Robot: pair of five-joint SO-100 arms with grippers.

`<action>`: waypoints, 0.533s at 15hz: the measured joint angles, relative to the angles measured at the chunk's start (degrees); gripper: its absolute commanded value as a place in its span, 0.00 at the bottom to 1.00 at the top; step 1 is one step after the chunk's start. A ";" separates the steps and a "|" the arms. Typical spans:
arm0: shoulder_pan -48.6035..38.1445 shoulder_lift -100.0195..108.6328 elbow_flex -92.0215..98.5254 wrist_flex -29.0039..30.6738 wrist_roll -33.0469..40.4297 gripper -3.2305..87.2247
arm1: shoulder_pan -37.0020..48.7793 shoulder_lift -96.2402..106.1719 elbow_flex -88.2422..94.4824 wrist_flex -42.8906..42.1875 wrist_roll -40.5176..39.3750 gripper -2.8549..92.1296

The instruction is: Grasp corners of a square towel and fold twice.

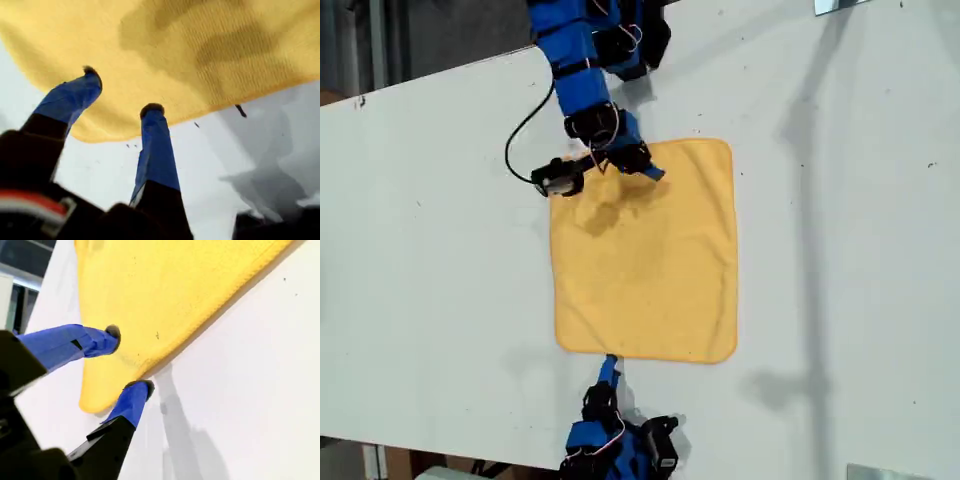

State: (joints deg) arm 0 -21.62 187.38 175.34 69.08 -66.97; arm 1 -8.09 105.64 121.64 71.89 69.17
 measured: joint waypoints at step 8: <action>9.23 -46.49 -13.80 -13.71 -12.48 0.24 | -24.35 -8.35 -2.99 -3.08 18.46 0.26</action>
State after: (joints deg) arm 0 -12.39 140.89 161.54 55.37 -79.45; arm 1 -32.43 97.29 118.65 68.82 87.63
